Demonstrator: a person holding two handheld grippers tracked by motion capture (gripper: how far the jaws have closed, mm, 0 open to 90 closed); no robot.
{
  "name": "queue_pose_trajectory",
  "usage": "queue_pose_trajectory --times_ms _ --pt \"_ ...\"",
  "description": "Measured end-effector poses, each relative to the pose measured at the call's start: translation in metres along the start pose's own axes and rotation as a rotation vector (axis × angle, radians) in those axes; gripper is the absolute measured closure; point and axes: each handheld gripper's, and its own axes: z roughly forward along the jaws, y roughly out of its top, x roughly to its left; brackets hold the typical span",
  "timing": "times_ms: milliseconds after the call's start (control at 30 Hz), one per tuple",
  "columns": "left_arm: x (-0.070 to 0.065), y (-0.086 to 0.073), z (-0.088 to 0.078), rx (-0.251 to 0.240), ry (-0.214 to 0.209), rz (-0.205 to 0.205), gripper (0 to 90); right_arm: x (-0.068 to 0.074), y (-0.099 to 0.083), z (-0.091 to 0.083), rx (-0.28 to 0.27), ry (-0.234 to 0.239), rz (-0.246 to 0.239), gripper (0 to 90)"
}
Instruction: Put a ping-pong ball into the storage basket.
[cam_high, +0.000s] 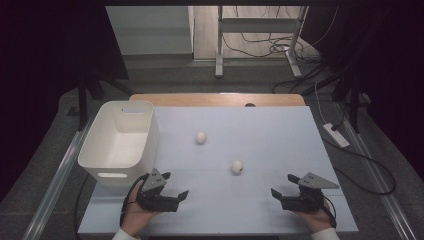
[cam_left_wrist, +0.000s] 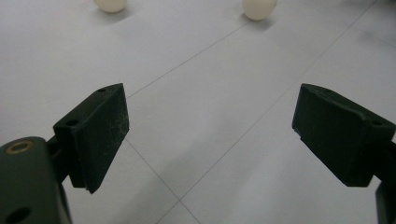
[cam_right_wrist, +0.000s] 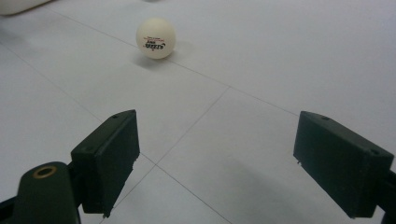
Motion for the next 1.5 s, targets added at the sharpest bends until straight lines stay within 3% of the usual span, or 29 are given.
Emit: queue_pose_trajectory --times_ms 300,1133,1500 --pt "0.002 0.005 0.006 0.013 -0.002 -0.016 12.0 -0.001 0.0 0.002 0.002 0.001 0.0 14.9" --pt "-0.007 0.026 0.012 0.018 -0.012 0.015 12.4 -0.003 0.004 0.007 0.0 0.008 -0.008 14.9" --pt "-0.013 0.037 0.023 0.036 -0.039 0.039 12.4 -0.002 0.004 0.007 0.001 0.009 -0.01 14.8"
